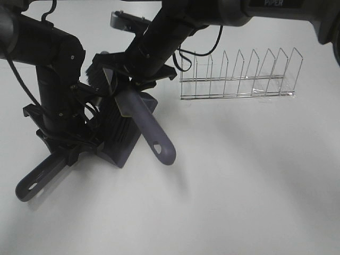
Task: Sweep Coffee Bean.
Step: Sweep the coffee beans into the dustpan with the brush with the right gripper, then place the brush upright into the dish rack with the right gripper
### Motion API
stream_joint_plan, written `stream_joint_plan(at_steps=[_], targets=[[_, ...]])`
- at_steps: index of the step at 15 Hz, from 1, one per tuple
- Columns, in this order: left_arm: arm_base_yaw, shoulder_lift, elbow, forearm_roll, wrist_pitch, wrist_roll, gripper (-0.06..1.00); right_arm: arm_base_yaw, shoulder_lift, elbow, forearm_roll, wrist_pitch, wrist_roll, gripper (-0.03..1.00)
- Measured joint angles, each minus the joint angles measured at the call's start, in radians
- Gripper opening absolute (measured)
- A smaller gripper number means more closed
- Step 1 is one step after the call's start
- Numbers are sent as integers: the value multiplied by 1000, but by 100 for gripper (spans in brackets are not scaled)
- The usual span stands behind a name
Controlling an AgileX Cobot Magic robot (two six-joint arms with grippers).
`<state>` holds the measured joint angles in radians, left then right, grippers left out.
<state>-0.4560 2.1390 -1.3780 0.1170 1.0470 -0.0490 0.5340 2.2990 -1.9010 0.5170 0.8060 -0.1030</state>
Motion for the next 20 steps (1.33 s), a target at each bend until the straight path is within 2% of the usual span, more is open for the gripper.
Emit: stream_joint_plan(at_steps=[4,7,8,13,18,20], targets=[[0,0,0,-10,-6,0,33,-27,-87,-4,-79,59,-12,31],[21,-30,0,-41,-6,-1,33,-35,-186,-4,-236,159,-11,31],[28,-38,0,-43,-5,-8,33,-36,-201,-4,-257,175,-8,31],[36,-40,0,-71,15,-83,33,-36,-334,-4,-494,401,90,31],[36,-40,0,-88,15,-169,33,-36,-425,11,-597,420,103,31],[36,-40,0,-99,26,-195,33,-36,-497,95,-602,419,111,31]])
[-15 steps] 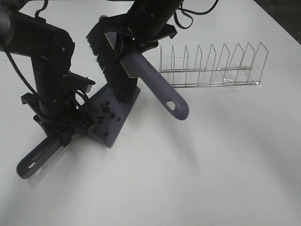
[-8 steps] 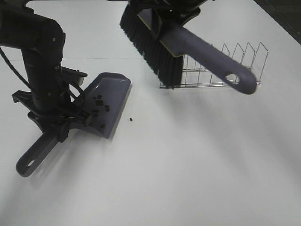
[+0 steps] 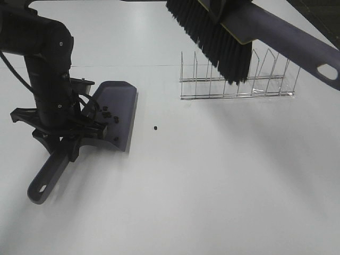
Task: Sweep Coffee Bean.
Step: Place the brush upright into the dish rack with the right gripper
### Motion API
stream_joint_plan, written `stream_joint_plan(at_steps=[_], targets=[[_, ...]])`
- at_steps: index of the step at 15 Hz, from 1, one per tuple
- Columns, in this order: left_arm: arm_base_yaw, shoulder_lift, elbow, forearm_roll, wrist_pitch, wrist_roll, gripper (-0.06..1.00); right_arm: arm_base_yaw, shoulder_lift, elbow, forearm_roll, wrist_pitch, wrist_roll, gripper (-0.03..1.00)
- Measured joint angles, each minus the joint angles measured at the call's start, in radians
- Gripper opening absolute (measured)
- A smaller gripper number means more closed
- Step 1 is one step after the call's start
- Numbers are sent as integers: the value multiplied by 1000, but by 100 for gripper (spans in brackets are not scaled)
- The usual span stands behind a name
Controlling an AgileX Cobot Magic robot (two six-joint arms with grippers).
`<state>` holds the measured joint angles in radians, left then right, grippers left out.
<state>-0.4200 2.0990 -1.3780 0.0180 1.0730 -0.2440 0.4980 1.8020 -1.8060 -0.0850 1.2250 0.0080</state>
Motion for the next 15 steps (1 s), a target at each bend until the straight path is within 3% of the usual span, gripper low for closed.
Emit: stream_joint_plan(at_steps=[5,10,15], targets=[[7,-52,0,-31,9,1,33,0,-164,311,-69,1,69,31],[106,-111,21,-76,9,63,33,-41,-241,522,-82,-33,161,31],[159,-157,180,-117,-77,109,33,-266,-243,593,-13,-94,159,31]])
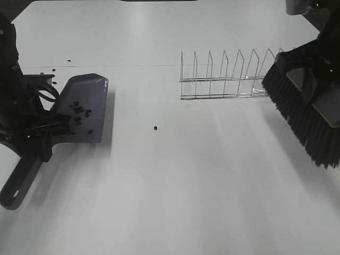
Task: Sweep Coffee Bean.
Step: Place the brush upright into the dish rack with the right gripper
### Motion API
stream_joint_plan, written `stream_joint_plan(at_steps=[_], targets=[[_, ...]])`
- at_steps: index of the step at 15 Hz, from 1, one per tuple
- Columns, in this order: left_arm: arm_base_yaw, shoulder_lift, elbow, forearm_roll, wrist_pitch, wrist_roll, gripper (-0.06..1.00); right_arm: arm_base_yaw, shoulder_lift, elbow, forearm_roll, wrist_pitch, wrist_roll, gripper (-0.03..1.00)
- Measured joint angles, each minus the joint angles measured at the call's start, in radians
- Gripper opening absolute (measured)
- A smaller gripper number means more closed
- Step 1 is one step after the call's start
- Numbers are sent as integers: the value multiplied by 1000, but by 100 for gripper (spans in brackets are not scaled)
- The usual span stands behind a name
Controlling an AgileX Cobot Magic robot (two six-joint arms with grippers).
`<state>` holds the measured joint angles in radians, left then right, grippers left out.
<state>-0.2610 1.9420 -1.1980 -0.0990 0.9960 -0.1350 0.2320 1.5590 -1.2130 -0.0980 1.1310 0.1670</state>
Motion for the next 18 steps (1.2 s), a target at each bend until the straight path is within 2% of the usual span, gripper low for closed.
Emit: stream_joint_plan(at_steps=[1,4,7,10,14,16,18], targets=[[0,0,11,-7,-20,5,33,-57,6,0,7,-47,0,31],[0,-3,11,-42,-50,12,33,-103,61,0,11,-57,0,31],[0,-3,11,-66,-52,60,33,-105,160,-2,8,-113,0,31],[0,-3,11,-68,-52,64,33,-105,258,-65,8,-120,0,31],[0,-3,11,-68,-52,67,33,-105,411,-262,3,-102,-26,31],[0,-3,11,-68,-52,67,33,-105,531,-408,-44,-38,-26,31],[0,-3,11,-68,-52,67,33,-105,579,-480,-66,-23,-26,31]])
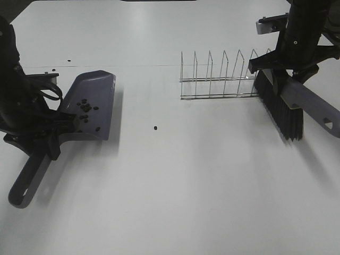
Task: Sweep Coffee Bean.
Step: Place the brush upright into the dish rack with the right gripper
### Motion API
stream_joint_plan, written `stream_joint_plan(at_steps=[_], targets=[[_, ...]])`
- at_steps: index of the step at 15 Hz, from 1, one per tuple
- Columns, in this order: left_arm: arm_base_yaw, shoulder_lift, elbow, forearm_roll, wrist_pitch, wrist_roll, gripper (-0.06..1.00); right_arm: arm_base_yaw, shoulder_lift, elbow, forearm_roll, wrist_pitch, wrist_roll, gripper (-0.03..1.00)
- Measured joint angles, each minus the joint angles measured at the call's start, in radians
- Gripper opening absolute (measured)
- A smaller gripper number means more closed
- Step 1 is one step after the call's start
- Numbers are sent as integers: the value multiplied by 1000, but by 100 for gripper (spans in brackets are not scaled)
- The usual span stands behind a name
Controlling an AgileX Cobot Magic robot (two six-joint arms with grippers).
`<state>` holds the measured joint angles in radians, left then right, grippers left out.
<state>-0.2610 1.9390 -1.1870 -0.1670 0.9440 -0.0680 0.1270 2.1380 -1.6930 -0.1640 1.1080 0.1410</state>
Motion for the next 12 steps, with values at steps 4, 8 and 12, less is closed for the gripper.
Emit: stream_joint_plan(at_steps=[4,8,12], targets=[[0,0,0,0,0,0,33,0,61,-116,-9,-2,-1,31],[0,0,0,0,-8,0,33,0,155,-264,-17,21,1,31],[0,0,0,0,-14,0,33,-20,215,-346,-1,63,1,31]])
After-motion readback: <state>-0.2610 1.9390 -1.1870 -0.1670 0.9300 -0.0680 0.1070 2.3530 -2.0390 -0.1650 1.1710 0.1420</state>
